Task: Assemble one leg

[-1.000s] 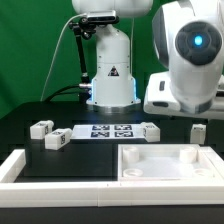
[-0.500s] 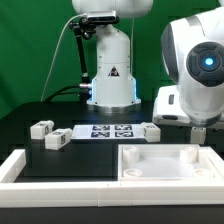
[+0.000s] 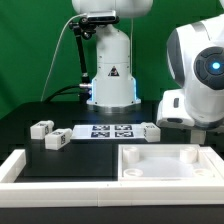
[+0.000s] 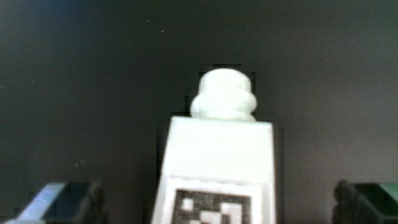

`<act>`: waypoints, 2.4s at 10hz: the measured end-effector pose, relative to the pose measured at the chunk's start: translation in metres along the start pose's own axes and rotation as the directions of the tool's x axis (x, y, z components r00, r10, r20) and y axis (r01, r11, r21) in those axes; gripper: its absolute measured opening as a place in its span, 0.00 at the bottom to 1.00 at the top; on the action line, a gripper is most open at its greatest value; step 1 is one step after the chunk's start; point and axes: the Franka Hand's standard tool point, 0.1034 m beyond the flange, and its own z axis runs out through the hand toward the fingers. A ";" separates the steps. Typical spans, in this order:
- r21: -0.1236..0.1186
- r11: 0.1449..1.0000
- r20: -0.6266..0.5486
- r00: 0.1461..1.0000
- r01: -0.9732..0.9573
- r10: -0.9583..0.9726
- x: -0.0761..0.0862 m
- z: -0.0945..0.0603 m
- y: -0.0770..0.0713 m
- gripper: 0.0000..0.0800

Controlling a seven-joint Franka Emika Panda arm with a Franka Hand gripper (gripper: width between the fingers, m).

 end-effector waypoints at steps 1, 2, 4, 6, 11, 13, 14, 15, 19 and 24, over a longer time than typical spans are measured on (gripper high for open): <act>0.000 1.000 0.000 1.000 0.000 0.000 0.000 0.000 0.000 0.68; 0.000 1.000 0.000 1.000 0.000 0.000 0.000 0.000 0.000 0.41; 0.000 1.000 0.000 1.000 0.000 0.000 0.000 0.000 0.000 0.36; 0.000 1.000 0.000 1.000 0.000 0.000 0.000 0.000 0.000 0.36; 0.001 0.999 0.055 0.997 0.049 -0.049 -0.020 -0.051 0.015 0.36; -0.006 1.000 0.042 0.999 0.024 -0.024 -0.030 -0.078 0.011 0.36; -0.002 1.000 0.022 0.999 0.027 -0.027 -0.028 -0.079 0.010 0.36; 0.006 1.000 -0.019 0.999 0.030 -0.030 -0.024 -0.081 0.007 0.36; 0.019 0.997 -0.346 0.936 0.080 -0.068 0.001 -0.085 0.011 0.36; -0.049 0.990 -0.702 0.701 0.129 -0.126 0.004 -0.142 0.042 0.36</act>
Offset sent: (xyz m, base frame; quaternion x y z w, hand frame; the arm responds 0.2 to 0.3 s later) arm 0.0000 0.0000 0.0000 0.0000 0.0000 0.0000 1.0000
